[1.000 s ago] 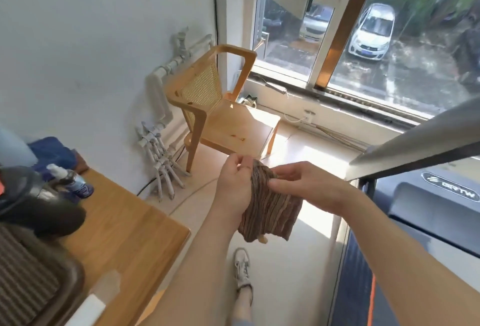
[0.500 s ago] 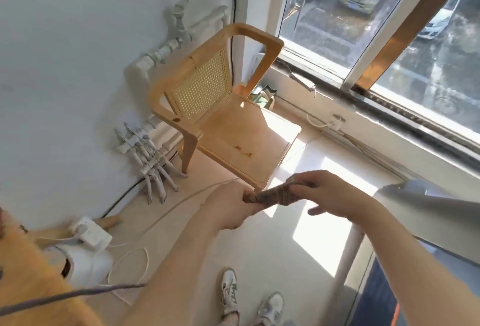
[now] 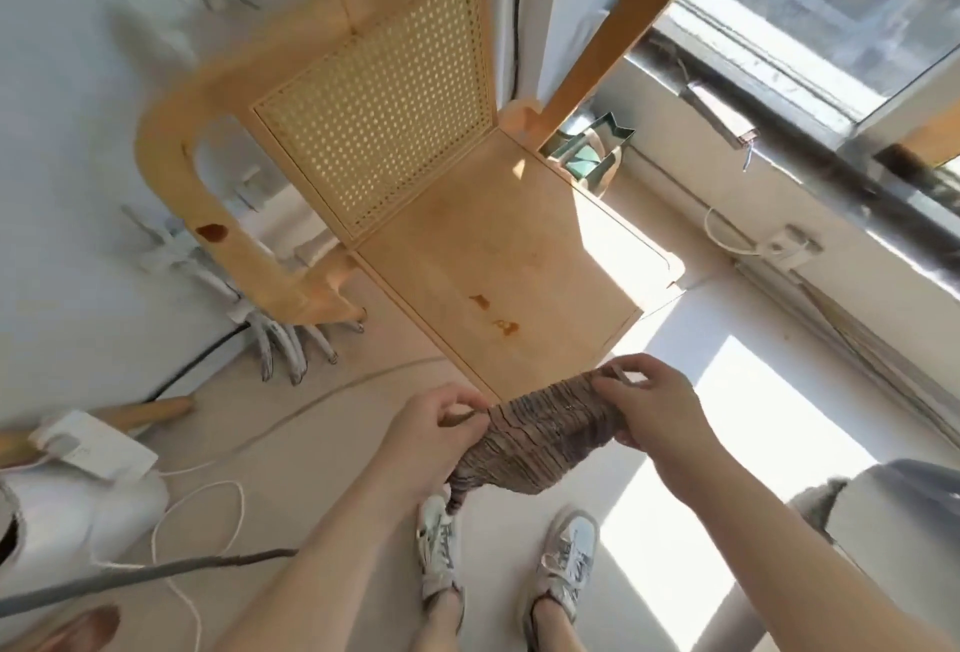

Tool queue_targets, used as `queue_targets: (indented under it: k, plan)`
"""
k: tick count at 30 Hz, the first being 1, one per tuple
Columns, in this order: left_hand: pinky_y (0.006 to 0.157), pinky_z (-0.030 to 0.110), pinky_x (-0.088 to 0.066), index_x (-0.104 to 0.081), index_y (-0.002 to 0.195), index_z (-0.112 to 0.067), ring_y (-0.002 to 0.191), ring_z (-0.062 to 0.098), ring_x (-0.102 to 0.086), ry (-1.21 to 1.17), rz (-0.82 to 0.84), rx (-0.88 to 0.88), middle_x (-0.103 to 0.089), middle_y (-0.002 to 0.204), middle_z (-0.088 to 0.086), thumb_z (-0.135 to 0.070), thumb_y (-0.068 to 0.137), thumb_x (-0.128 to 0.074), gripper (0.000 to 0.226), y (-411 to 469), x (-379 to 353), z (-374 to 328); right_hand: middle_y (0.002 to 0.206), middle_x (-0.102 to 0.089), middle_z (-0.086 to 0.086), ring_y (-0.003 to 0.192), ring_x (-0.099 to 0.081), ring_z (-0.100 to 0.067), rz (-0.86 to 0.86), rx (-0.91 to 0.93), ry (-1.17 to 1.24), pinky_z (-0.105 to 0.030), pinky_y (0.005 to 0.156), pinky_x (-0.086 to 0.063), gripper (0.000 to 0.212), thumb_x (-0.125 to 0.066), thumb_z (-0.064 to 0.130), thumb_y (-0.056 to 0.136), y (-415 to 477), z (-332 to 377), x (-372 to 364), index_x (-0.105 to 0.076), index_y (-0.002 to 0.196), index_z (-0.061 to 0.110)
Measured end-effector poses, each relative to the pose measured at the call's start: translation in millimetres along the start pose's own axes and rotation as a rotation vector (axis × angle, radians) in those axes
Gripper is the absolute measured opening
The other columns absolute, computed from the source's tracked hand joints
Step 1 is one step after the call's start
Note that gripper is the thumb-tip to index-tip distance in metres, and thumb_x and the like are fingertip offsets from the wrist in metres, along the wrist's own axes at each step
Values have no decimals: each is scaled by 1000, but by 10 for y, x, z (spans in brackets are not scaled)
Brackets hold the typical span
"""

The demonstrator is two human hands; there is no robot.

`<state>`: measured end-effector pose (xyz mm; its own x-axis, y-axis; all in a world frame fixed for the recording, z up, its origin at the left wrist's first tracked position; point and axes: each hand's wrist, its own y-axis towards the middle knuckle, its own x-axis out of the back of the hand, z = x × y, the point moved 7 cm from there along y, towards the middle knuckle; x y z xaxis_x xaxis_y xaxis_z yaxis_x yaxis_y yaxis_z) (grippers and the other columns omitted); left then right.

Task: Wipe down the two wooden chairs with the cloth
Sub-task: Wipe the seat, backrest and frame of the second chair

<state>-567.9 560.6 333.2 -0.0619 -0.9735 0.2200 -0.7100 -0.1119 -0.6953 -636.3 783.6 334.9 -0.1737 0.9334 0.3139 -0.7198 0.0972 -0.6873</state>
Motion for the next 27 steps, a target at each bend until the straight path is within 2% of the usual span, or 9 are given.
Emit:
queue_targets:
  k: [2,5,10,13,17,19,21,24,27]
  plan:
    - [63,27,-48,-70,84,-25,68,16,-64,76,-61,-2,-70,76,-2,-21,88,-65,7,392,-2,149,75,-63,-8,64,-64,-25,-99,66,-108,-38,65,-57,7,-72,19,82,366,-15,-40,-67,86,16]
    - [59,24,-46,-69,78,-27,70,11,-63,177,-69,-35,-69,73,-9,-29,89,-63,13,1031,-107,319,85,-64,-3,82,-66,-28,-233,157,-228,-45,77,-57,5,-68,26,84,903,-90,-212,-63,83,26]
    - [53,23,-38,-63,71,-25,68,8,-58,451,-118,-126,-64,71,-10,-43,89,-58,25,1733,-159,349,85,-59,4,86,-65,-26,-428,136,-233,-41,76,-55,7,-67,30,85,1466,-351,-337,-63,88,25]
    - [57,28,-35,-59,64,-27,73,14,-55,572,-166,-139,-61,75,-4,-48,86,-59,31,1960,-73,458,105,-42,3,97,-52,-18,-474,199,-499,-32,76,-46,19,-62,31,90,1609,-344,-475,-61,108,24]
    - [58,29,-38,-63,71,-29,73,12,-55,590,-246,-144,-60,73,-10,-47,86,-60,23,2117,74,505,116,-51,-5,101,-52,-25,-328,585,-772,-37,78,-47,25,-57,26,93,1420,-299,-1185,-62,116,16]
    - [55,29,-36,-64,75,-27,67,11,-54,583,-252,-150,-57,66,-12,-44,86,-61,21,2174,84,474,138,-49,-12,127,-45,-33,-130,677,-1020,-45,98,-42,41,-48,35,97,1348,-579,-1626,-56,130,14]
    - [55,28,-34,-62,77,-27,67,12,-54,596,-261,-166,-56,66,-12,-44,85,-61,19,2237,110,416,157,-30,-10,146,-22,-29,-3,690,-1160,-45,113,-22,55,-34,43,101,1374,-808,-1796,-37,148,16]
    - [56,26,-32,-58,82,-29,70,11,-53,591,-242,-221,-55,71,-13,-43,84,-63,15,2403,68,301,161,-17,-3,149,-10,-22,12,735,-1230,-41,114,-19,58,-26,48,102,1644,-827,-1591,-25,153,20]
    - [64,28,-37,-57,88,-30,80,13,-48,646,-233,-295,-47,83,-13,-45,83,-64,18,2500,-9,223,160,-8,-3,149,-2,-20,-153,617,-1228,-42,116,-12,63,-18,53,100,2111,-638,-1020,-18,154,20]
